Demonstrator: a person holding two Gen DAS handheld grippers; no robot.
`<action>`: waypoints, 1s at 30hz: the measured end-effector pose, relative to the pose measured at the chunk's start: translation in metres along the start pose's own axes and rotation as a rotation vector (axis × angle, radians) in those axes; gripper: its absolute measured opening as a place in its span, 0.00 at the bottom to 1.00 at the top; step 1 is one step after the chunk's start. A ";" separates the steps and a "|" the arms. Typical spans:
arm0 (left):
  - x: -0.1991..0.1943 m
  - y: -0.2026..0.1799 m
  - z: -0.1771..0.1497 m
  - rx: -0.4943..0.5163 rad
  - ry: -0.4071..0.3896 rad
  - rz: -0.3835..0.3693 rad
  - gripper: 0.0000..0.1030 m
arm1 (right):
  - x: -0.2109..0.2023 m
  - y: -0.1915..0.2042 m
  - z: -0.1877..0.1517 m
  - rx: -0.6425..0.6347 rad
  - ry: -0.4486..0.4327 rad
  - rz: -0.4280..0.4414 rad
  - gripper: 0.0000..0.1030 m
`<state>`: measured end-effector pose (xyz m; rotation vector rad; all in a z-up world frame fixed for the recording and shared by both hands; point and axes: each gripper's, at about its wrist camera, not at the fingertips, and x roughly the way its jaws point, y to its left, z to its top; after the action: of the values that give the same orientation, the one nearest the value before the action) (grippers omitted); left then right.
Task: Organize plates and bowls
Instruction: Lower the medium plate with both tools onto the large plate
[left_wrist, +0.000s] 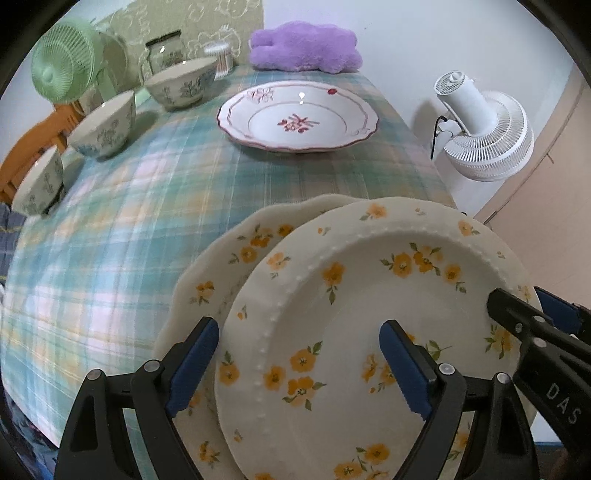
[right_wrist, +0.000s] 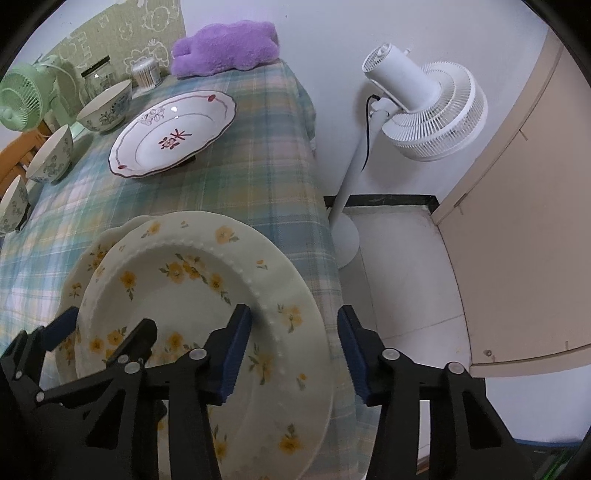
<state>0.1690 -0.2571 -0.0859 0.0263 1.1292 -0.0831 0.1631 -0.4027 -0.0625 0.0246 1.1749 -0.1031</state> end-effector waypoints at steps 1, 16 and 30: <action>-0.002 0.000 0.000 0.005 -0.006 0.002 0.88 | -0.002 0.000 -0.001 -0.004 -0.001 0.001 0.44; -0.011 0.028 0.000 -0.033 -0.004 0.036 0.88 | 0.011 0.021 0.000 -0.022 0.037 0.010 0.39; -0.004 0.036 0.000 -0.049 0.028 0.016 0.88 | 0.020 0.038 0.003 -0.055 0.011 0.007 0.43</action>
<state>0.1703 -0.2209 -0.0828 -0.0066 1.1586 -0.0407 0.1771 -0.3669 -0.0810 -0.0191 1.1880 -0.0644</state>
